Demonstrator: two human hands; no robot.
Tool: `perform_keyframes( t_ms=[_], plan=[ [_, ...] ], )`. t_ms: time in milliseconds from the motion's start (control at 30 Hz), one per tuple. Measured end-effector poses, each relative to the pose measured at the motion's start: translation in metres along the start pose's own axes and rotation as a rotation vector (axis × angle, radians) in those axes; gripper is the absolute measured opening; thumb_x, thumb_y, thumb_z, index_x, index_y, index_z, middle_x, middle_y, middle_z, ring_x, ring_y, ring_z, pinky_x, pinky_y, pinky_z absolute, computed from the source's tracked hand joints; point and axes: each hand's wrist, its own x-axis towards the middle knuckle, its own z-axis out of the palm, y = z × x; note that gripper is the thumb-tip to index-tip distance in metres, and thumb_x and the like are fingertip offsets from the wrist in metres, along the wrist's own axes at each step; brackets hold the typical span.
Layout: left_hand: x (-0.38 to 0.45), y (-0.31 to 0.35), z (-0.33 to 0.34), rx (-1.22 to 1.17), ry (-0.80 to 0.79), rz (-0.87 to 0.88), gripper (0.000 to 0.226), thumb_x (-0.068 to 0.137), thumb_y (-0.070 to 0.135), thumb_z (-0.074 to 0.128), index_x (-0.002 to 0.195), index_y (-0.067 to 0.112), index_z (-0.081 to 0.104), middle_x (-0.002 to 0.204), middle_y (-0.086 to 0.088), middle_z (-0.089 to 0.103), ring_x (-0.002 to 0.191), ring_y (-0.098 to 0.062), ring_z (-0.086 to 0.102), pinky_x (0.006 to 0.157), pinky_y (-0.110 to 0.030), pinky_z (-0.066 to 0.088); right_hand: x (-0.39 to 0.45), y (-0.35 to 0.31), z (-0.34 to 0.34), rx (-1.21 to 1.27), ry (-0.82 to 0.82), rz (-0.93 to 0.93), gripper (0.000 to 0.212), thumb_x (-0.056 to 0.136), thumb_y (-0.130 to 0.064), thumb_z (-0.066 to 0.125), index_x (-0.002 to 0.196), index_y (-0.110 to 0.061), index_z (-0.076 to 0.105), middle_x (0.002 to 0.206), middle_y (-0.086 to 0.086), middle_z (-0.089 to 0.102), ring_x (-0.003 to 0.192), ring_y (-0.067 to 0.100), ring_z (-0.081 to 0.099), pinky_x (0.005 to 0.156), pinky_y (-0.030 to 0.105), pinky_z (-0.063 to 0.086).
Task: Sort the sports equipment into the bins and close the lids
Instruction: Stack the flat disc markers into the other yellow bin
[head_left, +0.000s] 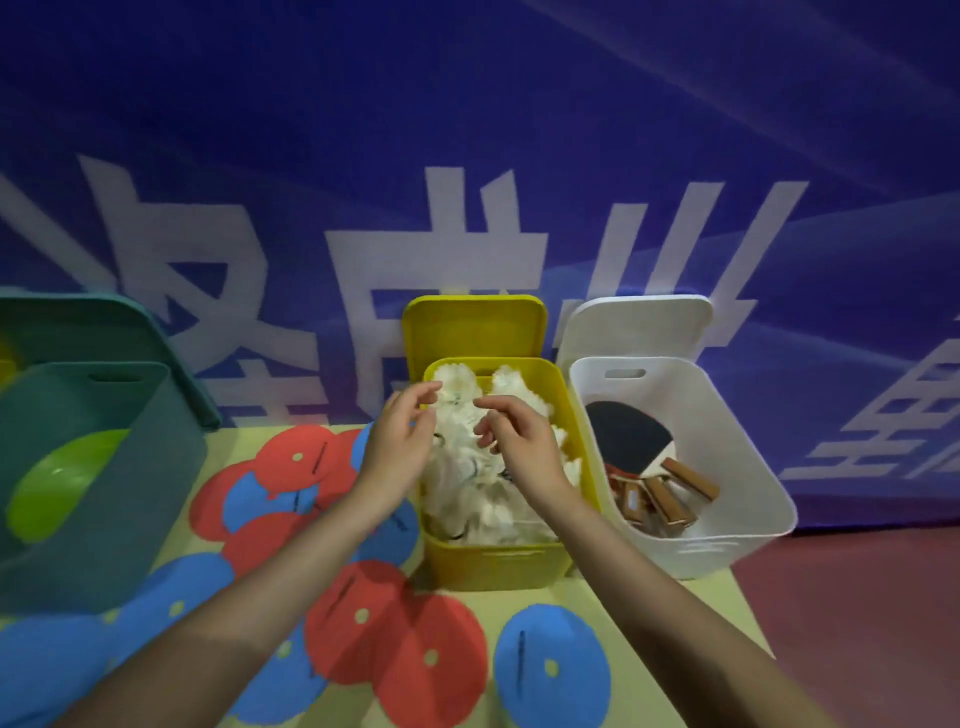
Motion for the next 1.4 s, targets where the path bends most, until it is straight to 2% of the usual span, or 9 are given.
perform_keyframes(
  t_ms=[167,300,467,733,900,1067,1200,1333,1400],
  plan=[
    [-0.040,-0.079,-0.093,0.118,0.025,-0.085,0.033,0.091,0.002,0.048,0.119,0.015,0.060,0.113,-0.004,0.061,0.099,-0.016,0.060,0.087,-0.027,0.046,-0.028,0.017,0.102,-0.056,-0.099,0.053,0.023,0.096,-0.003,0.044,0.101,-0.010,0.065,0.073,0.000,0.063,0.060,-0.001,0.059,0.058,0.012,0.044],
    [-0.084,-0.157,-0.139,0.265,-0.031,-0.316,0.034,0.088,-0.001,0.050,0.118,0.010,0.061,0.115,-0.012,0.063,0.106,-0.026,0.060,0.094,-0.037,0.046,-0.055,0.062,0.164,-0.214,-0.251,0.189,0.023,0.094,0.000,0.044,0.104,-0.008,0.063,0.072,-0.002,0.059,0.061,0.006,0.057,0.060,0.017,0.045],
    [-0.142,-0.212,-0.152,0.373,-0.232,-0.600,0.038,0.091,0.009,0.052,0.129,0.007,0.054,0.126,-0.016,0.059,0.115,-0.030,0.057,0.094,-0.036,0.045,-0.092,0.130,0.174,-0.720,-0.471,0.309,0.044,0.084,-0.032,0.046,0.119,-0.011,0.063,0.113,0.015,0.067,0.107,0.033,0.061,0.090,0.036,0.047],
    [-0.146,-0.223,-0.096,0.250,-0.329,-0.667,0.057,0.086,0.021,0.062,0.138,0.007,0.045,0.138,-0.012,0.050,0.129,-0.028,0.046,0.105,-0.034,0.037,-0.127,0.175,0.127,-1.207,-0.609,0.406,0.096,0.079,-0.056,0.063,0.151,-0.019,0.011,0.153,0.006,0.021,0.141,0.028,0.021,0.108,0.046,0.030],
    [-0.149,-0.234,-0.069,0.354,-0.291,-0.683,0.061,0.064,0.042,0.057,0.123,0.023,0.058,0.105,-0.008,0.066,0.101,-0.030,0.061,0.087,-0.036,0.049,-0.129,0.184,0.118,-1.278,-0.606,0.379,0.108,0.069,-0.055,0.072,0.150,-0.020,0.010,0.151,0.007,0.024,0.140,0.030,0.022,0.110,0.045,0.029],
    [-0.151,-0.226,-0.065,0.282,-0.090,-0.744,0.040,0.074,0.013,0.065,0.114,0.016,0.061,0.099,-0.011,0.066,0.094,-0.033,0.062,0.079,-0.041,0.051,-0.124,0.190,0.117,-1.311,-0.595,0.349,0.103,0.069,-0.060,0.070,0.148,-0.018,0.018,0.145,0.013,0.028,0.135,0.036,0.025,0.107,0.044,0.031],
    [-0.145,-0.207,-0.052,0.278,-0.083,-0.612,0.042,0.084,0.011,0.064,0.126,0.014,0.060,0.118,-0.013,0.057,0.112,-0.031,0.054,0.095,-0.039,0.045,-0.128,0.199,0.113,-1.243,-0.520,0.271,0.070,0.078,-0.056,0.054,0.133,-0.016,0.034,0.132,0.013,0.038,0.127,0.035,0.033,0.101,0.044,0.035],
    [-0.152,-0.193,-0.043,0.238,-0.129,-0.502,0.053,0.095,0.013,0.053,0.146,0.019,0.037,0.144,-0.004,0.043,0.129,-0.020,0.044,0.099,-0.030,0.039,-0.134,0.205,0.105,-1.271,-0.558,0.254,0.082,0.053,-0.064,0.064,0.116,-0.015,0.047,0.109,0.010,0.051,0.098,0.033,0.052,0.082,0.043,0.046],
    [-0.155,-0.191,-0.050,0.193,-0.151,-0.497,0.055,0.097,0.011,0.050,0.148,0.020,0.031,0.144,0.006,0.041,0.127,-0.012,0.042,0.097,-0.024,0.038,-0.137,0.206,0.100,-1.236,-0.556,0.237,0.074,0.054,-0.059,0.066,0.111,-0.014,0.053,0.098,0.008,0.055,0.082,0.031,0.059,0.067,0.038,0.046]
  ],
)
